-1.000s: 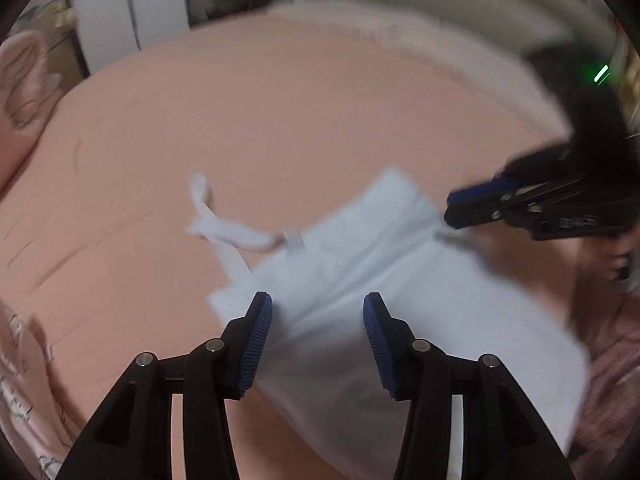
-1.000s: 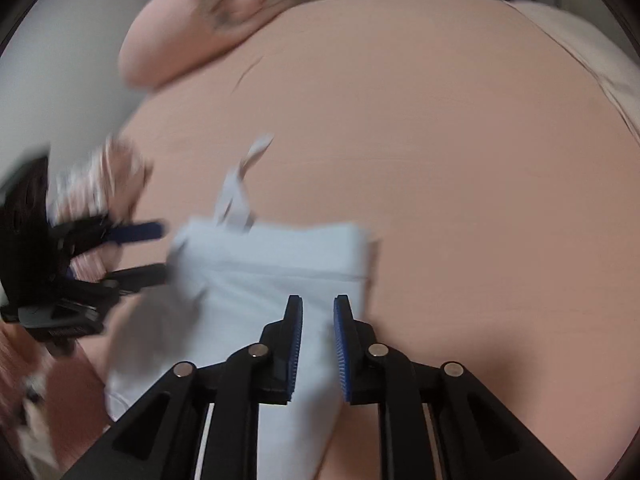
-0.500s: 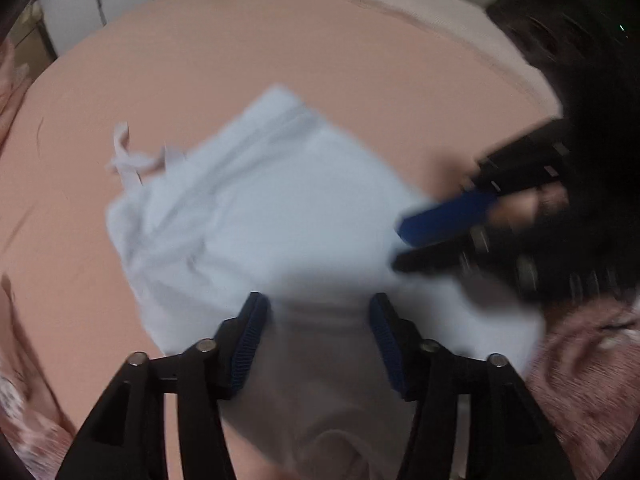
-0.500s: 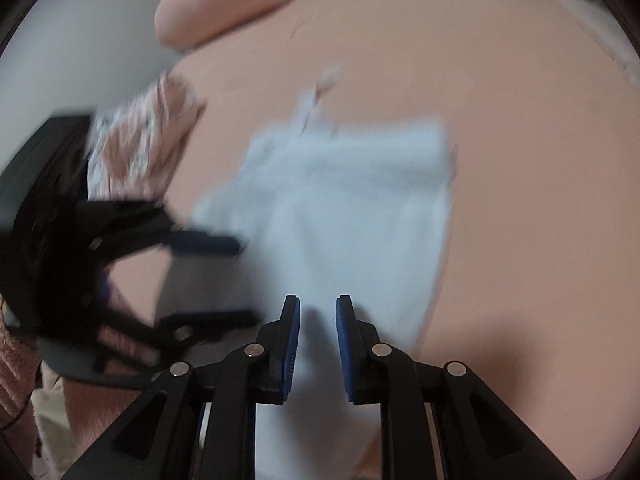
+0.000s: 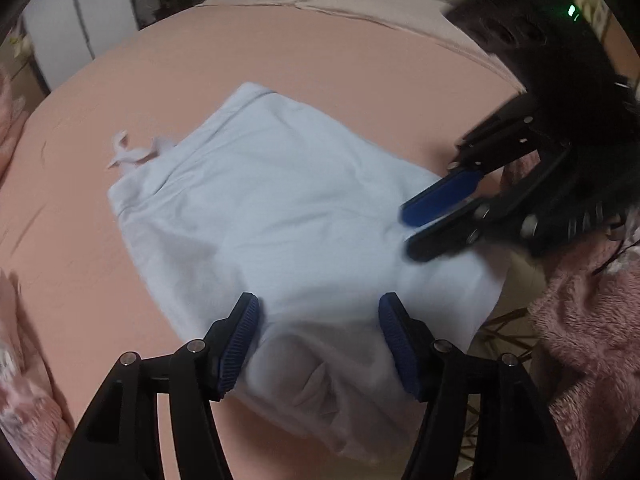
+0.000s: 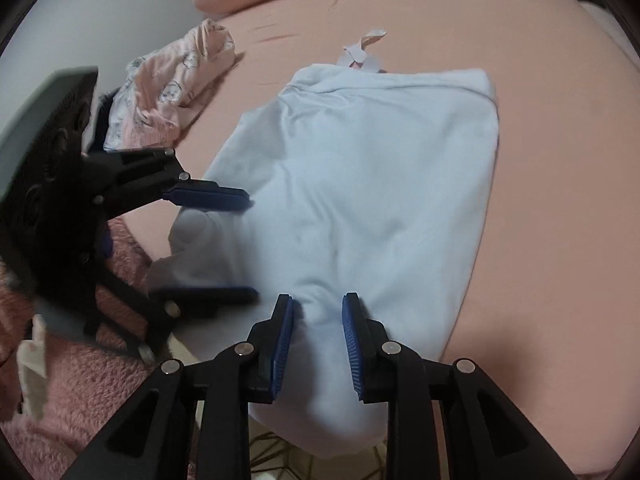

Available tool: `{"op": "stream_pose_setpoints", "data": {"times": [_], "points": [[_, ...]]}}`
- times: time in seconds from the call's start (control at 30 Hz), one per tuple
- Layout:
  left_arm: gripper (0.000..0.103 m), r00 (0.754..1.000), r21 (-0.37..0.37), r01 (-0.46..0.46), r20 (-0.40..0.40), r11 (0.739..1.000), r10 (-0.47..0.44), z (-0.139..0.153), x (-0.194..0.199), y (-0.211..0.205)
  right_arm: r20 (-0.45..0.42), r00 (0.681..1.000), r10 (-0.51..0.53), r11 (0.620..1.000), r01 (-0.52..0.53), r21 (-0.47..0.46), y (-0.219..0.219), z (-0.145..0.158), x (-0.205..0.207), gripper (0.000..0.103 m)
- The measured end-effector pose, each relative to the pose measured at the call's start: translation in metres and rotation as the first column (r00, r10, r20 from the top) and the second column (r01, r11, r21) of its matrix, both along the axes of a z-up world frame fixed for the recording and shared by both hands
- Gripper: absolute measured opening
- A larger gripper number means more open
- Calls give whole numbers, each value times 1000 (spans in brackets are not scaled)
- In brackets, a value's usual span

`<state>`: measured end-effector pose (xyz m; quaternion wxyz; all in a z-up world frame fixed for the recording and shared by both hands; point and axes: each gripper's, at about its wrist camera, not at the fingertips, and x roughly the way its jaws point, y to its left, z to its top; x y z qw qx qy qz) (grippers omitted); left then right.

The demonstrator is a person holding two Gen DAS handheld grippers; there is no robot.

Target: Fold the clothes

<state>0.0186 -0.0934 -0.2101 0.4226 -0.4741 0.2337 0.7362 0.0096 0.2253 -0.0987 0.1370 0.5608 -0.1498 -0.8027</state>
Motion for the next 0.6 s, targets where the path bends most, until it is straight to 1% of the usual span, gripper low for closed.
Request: {"op": "stream_pose_setpoints", "data": {"times": [0.03,0.07,0.1,0.13,0.17,0.2,0.23,0.27,0.3,0.33,0.37,0.4,0.47,0.53,0.6], "points": [[62,1000,-12,-24,3,1000,25,4,-4,-11,15,1000,-13,1000,14,-17,10,4,5,24],[62,999,-8,-52,11,999,52,10,-8,-21,26,999,-28,1000,27,11,20,8,9,24],[61,997,21,-77,19,997,76,18,-9,-26,20,999,-33,997,32,65,25,13,12,25],[61,995,57,-99,26,993,98,26,-10,-29,-8,1000,-23,995,24,99,28,20,16,26],[61,994,90,-106,30,990,103,28,-12,-21,-46,999,-3,996,8,93,24,27,16,27],[61,994,122,-105,33,987,101,27,-14,-8,-61,998,5,998,-1,69,16,30,15,27],[61,996,102,-87,31,991,85,24,-9,2,-76,997,13,999,-9,45,8,32,14,28],[61,998,59,-62,27,996,61,18,-2,11,-73,997,25,999,-23,26,-1,31,11,28],[61,999,4,-45,15,999,45,10,3,13,-38,998,41,999,-40,20,-8,22,9,28],[62,1000,-56,-31,0,998,31,-1,5,10,-32,998,47,999,-47,21,-9,19,12,28],[63,999,-78,-47,11,996,48,-4,7,-2,-26,998,53,998,-53,21,-10,15,14,28],[64,997,-64,-74,26,995,76,-1,6,-11,-19,999,51,999,-51,12,-8,11,16,28],[64,991,-20,-127,49,992,128,10,3,-21,10,1000,-9,1000,9,-23,15,11,28,28],[63,981,22,-180,75,983,178,20,-1,-32,-20,999,-44,999,44,-11,26,22,33,28],[63,982,67,-179,69,982,175,30,2,-24,-53,996,-76,997,75,-10,35,33,38,29]]}}
